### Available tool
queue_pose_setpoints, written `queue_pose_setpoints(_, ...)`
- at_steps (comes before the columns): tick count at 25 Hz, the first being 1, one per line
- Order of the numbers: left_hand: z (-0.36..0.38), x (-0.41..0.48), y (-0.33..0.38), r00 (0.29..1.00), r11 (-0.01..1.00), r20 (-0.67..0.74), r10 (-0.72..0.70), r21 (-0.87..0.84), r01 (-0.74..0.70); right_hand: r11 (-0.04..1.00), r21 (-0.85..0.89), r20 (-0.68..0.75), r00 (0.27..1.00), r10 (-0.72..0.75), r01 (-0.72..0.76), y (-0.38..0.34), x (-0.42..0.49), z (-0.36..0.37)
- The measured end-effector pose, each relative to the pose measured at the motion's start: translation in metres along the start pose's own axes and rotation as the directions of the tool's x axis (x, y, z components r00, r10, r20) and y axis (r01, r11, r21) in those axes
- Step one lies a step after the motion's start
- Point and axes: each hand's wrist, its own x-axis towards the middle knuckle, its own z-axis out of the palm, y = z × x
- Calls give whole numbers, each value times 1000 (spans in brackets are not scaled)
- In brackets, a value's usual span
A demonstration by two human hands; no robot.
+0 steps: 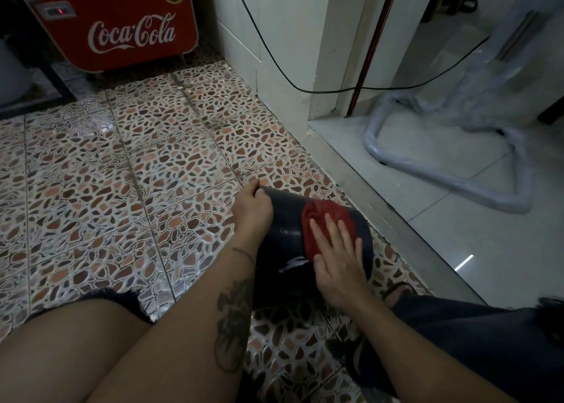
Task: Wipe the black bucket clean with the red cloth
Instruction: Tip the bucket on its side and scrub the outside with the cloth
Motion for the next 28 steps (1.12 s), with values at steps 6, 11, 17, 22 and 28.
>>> queue_pose_setpoints(6, -7, -44, -16, 954, 913, -11, 299, 295, -282, 951, -121, 21, 957, 290, -285, 49, 29, -23)
queue_pose_setpoints(11, -15, -67, -51, 927, 850, 49, 371, 384, -360, 899, 24, 93, 897, 433, -437, 28, 65, -40)
queue_pose_setpoints(17, -16, -46, -30, 963, 875, -29, 267, 426, -230, 961, 269, 91, 995, 46, -69, -44, 45, -24)
queue_pose_setpoints(22, -26, -52, -29, 920, 807, -8, 392, 482, -340, 994, 7, 132, 985, 109, -111, -1, 23, -17)
queue_pose_setpoints(28, -25, -44, -43, 913, 842, -9, 408, 389, -373, 945, -50, 160, 932, 326, -322, 11, 24, -25)
